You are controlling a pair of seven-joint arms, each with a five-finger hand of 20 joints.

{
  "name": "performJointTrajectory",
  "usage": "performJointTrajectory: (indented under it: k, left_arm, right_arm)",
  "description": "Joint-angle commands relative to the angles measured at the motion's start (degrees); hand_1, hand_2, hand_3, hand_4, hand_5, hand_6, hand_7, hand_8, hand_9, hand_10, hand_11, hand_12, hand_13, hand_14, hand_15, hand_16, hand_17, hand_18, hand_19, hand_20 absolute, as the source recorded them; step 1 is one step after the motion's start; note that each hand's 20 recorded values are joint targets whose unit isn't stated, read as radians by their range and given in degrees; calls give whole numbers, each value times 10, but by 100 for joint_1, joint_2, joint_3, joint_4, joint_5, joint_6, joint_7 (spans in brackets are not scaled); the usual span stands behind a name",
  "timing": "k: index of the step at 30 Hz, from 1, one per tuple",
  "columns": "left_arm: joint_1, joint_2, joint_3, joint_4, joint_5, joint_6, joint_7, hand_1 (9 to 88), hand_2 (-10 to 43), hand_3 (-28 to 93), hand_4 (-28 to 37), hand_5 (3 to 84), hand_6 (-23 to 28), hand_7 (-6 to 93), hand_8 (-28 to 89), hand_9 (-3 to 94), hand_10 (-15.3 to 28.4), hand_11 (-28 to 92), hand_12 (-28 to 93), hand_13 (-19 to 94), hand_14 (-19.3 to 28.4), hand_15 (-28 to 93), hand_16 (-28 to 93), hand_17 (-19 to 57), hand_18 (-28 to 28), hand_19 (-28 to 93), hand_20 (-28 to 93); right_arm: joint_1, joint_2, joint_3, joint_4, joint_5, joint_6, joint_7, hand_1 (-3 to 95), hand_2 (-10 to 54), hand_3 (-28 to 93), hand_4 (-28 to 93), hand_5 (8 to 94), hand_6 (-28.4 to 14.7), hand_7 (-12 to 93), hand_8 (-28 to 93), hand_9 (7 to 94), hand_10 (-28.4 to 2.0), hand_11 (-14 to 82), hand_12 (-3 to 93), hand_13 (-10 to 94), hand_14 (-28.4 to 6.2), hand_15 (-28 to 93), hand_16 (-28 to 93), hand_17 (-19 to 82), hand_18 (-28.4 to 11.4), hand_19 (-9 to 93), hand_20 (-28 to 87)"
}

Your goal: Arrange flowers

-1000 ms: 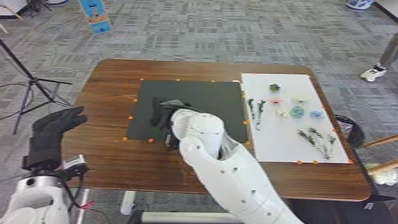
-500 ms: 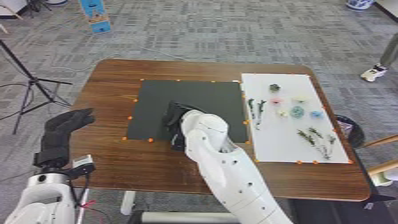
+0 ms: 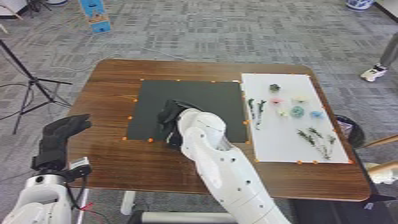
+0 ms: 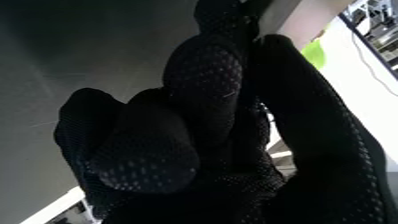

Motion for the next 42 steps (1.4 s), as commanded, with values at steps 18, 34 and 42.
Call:
performJointTrajectory:
  k: [18,34,42]
  left_arm:
    - [412,-217,-327,-297,-12,163,-3,277,111,718,-265,521,10,210,-90,550,127,234,147,438,141,144,-13,103,78,69,170]
    - [508,-310,-403,-359,17,97,-17,276,107,719,-263,520,8,211,-92,546,126,236,146,438,142,144,-13,101,79,69,169]
    - [482,-315,-377,-369,11,56,17,275,105,719,-261,520,6,210,-93,545,126,236,144,436,141,141,-13,100,80,69,168]
  right_arm:
    - [171,570,-374,-686,885,-475,-243,242,85,575,-45,782,-42,169,-36,919,-145,202,256,936,-87,385,380,549,-219,929,465]
    - [183,1554,-601,-1329,1864,-405,-461,184,92,548,-48,700,-61,147,-26,725,-188,98,178,793,-168,444,362,407,-276,852,522]
    - [69,1452,-445,-1059,1714,-700,-641,171,88,548,-57,667,-92,85,-51,624,-195,77,154,775,-174,467,364,392,-279,850,543]
